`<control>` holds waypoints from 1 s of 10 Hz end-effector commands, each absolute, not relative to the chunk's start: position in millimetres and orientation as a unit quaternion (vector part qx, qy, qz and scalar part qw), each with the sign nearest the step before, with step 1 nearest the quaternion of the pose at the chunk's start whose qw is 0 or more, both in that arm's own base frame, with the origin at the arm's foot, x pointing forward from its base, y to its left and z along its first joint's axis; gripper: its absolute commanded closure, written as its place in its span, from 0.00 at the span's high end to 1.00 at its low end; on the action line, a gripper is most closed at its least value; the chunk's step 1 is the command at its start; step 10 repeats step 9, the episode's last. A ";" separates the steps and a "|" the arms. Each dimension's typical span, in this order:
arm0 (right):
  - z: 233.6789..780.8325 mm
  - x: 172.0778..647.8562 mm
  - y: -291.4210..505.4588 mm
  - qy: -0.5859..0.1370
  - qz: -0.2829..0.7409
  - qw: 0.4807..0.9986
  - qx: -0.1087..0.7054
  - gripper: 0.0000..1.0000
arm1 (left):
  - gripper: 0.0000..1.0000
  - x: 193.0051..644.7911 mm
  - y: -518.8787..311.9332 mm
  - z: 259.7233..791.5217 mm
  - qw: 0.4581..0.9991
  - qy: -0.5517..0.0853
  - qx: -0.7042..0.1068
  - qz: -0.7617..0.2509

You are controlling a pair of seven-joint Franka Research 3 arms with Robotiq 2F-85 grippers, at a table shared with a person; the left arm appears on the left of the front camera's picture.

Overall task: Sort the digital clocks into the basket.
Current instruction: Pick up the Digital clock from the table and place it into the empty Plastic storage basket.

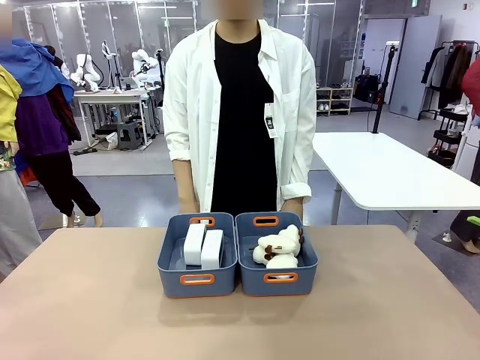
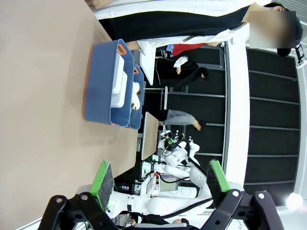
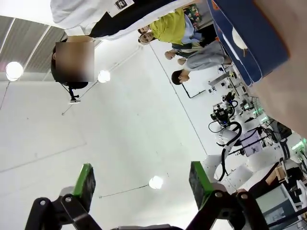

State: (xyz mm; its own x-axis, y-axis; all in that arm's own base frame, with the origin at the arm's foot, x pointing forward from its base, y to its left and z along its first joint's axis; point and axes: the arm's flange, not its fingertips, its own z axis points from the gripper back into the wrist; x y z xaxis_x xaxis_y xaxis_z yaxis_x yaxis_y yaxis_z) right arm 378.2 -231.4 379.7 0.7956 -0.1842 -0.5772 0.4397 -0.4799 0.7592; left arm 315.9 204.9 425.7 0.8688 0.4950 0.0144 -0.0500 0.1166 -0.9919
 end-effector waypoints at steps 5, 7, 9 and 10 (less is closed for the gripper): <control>386.4 380.4 -225.1 0.076 -0.305 0.501 0.806 1.00 | 1.00 312.1 204.9 429.3 0.722 -0.176 -0.643 0.185; 386.4 380.4 -225.1 0.076 -0.305 0.501 0.806 1.00 | 1.00 312.1 204.9 429.3 0.722 -0.176 -0.643 0.185; 386.4 380.4 -225.1 0.076 -0.305 0.501 0.806 1.00 | 1.00 312.1 204.9 429.3 0.722 -0.176 -0.643 0.185; 386.4 380.4 -225.1 0.076 -0.305 0.501 0.806 1.00 | 1.00 312.1 204.9 429.3 0.722 -0.176 -0.643 0.185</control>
